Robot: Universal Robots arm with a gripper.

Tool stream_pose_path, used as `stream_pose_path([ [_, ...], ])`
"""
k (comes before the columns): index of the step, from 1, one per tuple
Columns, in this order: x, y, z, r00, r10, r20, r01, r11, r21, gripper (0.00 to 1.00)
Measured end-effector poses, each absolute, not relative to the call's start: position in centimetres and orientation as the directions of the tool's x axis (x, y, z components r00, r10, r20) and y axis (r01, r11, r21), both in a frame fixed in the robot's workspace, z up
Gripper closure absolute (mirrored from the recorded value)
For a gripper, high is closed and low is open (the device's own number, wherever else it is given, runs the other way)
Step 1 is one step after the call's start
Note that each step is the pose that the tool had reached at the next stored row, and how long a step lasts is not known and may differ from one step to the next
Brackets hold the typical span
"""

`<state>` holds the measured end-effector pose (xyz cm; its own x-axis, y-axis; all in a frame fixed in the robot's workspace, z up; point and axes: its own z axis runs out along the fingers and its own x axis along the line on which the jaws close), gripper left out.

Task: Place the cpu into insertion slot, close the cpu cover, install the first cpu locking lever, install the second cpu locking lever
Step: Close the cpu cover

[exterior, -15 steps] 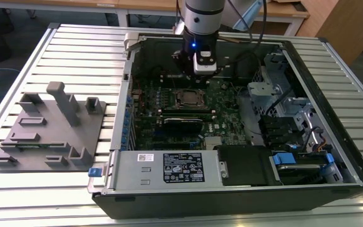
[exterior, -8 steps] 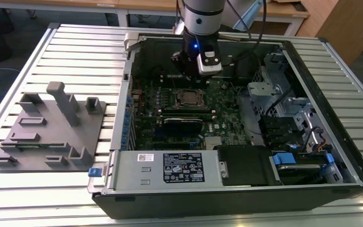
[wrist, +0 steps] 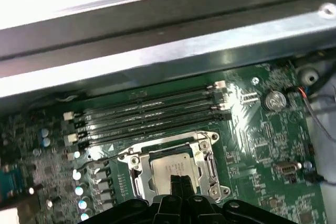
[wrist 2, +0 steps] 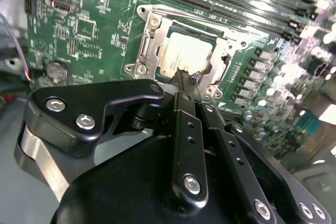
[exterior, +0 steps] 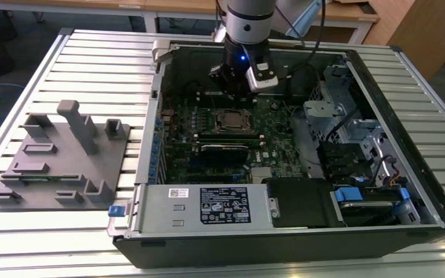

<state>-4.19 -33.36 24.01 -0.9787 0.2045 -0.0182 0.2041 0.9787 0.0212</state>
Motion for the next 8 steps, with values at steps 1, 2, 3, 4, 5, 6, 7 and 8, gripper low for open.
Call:
stream_pose_path([
  [1, -4.19, -33.36, 24.0, -0.981, 0.191, -0.018, 0.191, 0.981, 0.021, 0.9],
  [2, -4.19, -33.35, 23.99, -0.982, 0.187, -0.018, 0.186, 0.982, 0.021, 0.9],
  [3, -4.19, -33.35, 23.94, -0.983, 0.184, -0.018, 0.184, 0.983, 0.021, 0.9],
  [4, -4.19, -33.35, 23.87, -0.983, 0.183, -0.019, 0.182, 0.983, 0.021, 0.9],
  [5, -4.2, -33.36, 23.76, -0.983, 0.181, -0.018, 0.181, 0.983, 0.02, 0.9],
  [6, -4.2, -33.36, 23.66, -0.984, 0.18, -0.018, 0.179, 0.984, 0.02, 0.9],
  [7, -4.21, -33.35, 23.58, -0.984, 0.177, -0.018, 0.177, 0.984, 0.02, 0.9],
  [8, -4.21, -33.36, 23.56, -0.984, 0.176, -0.018, 0.175, 0.984, 0.02, 0.9],
])
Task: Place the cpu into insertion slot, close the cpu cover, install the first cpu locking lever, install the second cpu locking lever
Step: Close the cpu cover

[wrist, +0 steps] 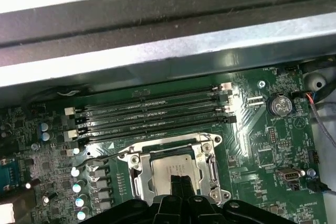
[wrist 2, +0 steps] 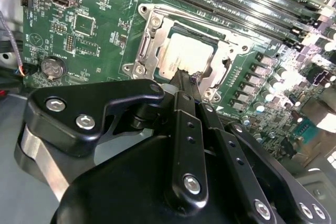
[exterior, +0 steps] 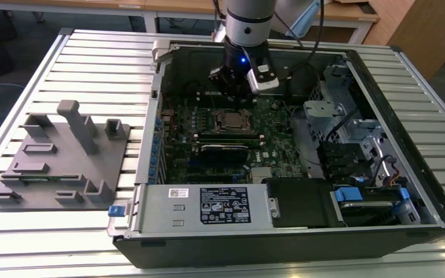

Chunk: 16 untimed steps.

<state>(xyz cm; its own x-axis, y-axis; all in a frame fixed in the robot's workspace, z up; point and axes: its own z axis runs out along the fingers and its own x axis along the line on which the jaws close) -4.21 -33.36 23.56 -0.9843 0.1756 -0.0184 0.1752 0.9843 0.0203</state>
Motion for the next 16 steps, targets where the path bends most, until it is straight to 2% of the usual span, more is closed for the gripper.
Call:
stream_pose_path([
  [16, -4.43, -33.45, 22.61, -0.995, 0.1, -0.018, 0.1, 0.995, 0.02, 0.9],
])
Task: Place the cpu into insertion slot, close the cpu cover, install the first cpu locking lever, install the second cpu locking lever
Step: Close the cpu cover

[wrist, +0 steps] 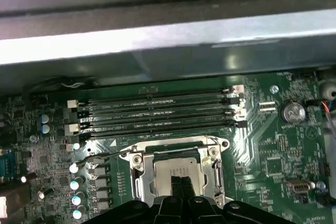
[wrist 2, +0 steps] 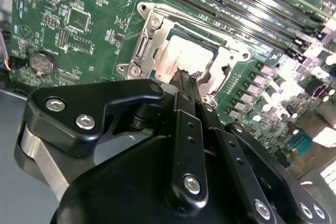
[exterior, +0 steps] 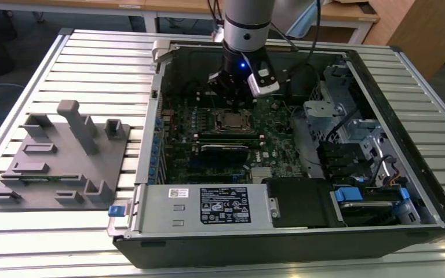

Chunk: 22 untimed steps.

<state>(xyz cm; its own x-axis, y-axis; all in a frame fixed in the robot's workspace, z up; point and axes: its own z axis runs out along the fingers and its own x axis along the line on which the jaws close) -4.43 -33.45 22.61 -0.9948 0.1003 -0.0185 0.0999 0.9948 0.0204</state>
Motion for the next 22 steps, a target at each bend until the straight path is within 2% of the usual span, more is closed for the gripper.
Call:
stream_pose_path([
  [22, -5.6, -33.4, 21.9, -0.995, 0.098, -0.021, 0.097, 0.995, 0.021, 0.9],
])
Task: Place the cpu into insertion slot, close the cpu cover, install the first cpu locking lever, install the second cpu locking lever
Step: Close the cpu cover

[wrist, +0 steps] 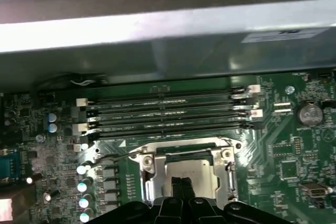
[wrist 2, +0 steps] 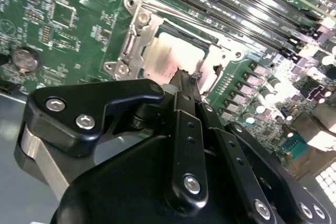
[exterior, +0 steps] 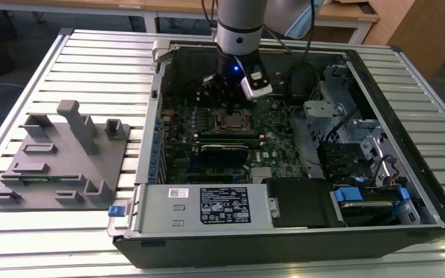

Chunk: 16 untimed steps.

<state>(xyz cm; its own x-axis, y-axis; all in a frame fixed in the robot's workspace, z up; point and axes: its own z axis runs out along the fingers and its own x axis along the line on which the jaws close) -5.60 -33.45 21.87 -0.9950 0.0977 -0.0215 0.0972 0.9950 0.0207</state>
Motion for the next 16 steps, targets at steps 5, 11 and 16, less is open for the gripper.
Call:
stream_pose_path([
  [5, -5.7, -33.5, 21.3, -0.995, 0.098, -0.022, 0.097, 0.995, 0.021, 0.9],
  [11, -6.3, -33.5, 21.1, -0.995, 0.098, -0.023, 0.097, 0.995, 0.021, 0.9],
  [16, -7.0, -33.5, 20.9, -0.995, 0.098, -0.024, 0.097, 0.995, 0.021, 0.9],
])
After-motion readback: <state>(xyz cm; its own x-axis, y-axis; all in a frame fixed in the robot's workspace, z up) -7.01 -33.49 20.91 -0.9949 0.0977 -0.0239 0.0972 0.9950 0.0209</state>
